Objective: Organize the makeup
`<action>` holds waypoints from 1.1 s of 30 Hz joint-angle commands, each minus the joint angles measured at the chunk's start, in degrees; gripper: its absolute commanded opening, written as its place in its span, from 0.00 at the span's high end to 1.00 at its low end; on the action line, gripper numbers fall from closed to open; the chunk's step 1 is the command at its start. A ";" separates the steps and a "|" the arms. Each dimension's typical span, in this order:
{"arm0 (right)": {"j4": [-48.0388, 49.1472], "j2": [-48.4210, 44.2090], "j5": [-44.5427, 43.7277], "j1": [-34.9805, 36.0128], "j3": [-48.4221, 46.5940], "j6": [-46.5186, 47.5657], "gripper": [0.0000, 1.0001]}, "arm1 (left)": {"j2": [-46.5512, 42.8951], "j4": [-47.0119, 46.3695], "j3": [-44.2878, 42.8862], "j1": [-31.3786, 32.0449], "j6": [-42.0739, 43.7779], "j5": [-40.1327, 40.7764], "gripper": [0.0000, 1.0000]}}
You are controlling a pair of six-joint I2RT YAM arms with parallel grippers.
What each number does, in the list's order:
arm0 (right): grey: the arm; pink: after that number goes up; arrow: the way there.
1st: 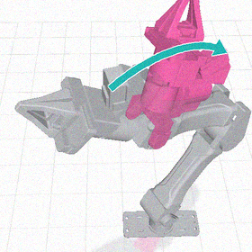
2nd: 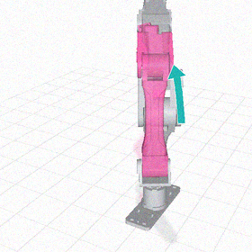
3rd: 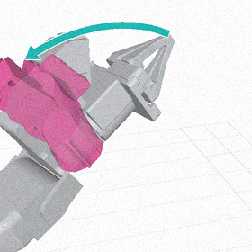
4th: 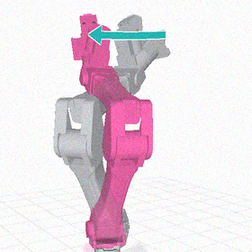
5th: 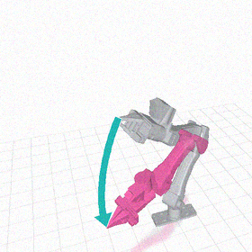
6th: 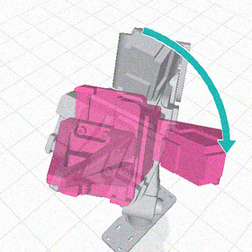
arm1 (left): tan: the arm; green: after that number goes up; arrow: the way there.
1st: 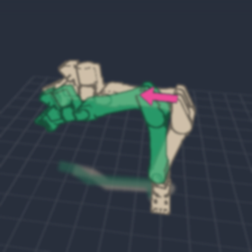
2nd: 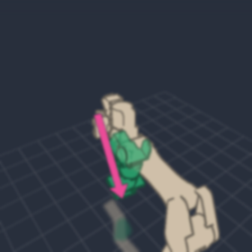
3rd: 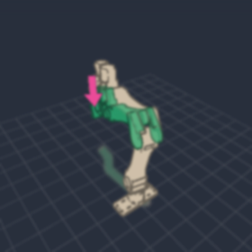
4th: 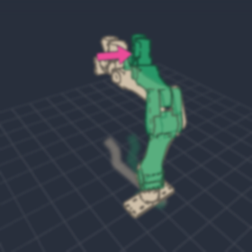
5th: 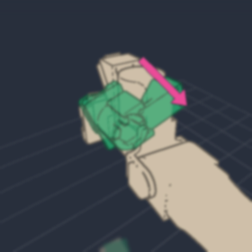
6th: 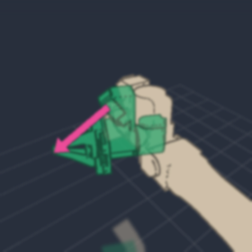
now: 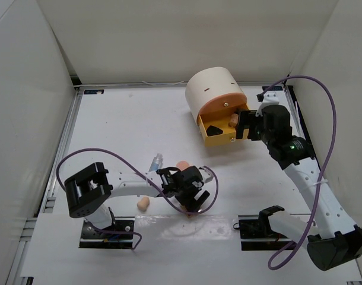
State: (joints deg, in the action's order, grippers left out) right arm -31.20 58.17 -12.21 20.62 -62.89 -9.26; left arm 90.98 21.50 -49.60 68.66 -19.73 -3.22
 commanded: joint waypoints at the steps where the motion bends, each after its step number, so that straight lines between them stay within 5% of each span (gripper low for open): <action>1: -0.44 -2.62 0.26 -0.06 -0.04 -0.94 0.01 | 1.65 -2.51 0.30 1.03 1.53 -1.70 0.02; 13: -1.14 -4.03 -0.98 -0.41 0.84 -0.59 0.01 | 5.52 3.81 -1.99 7.98 0.83 5.07 0.06; 24: -0.79 -4.03 -1.50 -0.23 1.02 -0.94 0.01 | 6.75 7.32 -6.45 8.15 -2.15 13.74 0.55; 33: -0.26 -4.38 -9.58 -0.67 -0.13 -5.50 0.01 | -0.61 16.47 -20.07 7.63 -3.30 29.15 0.56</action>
State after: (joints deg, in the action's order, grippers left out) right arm -32.95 55.00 -16.80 20.58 -62.02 -12.10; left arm 96.66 34.92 -64.25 76.55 -22.52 18.76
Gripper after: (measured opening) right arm 0.987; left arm 0.776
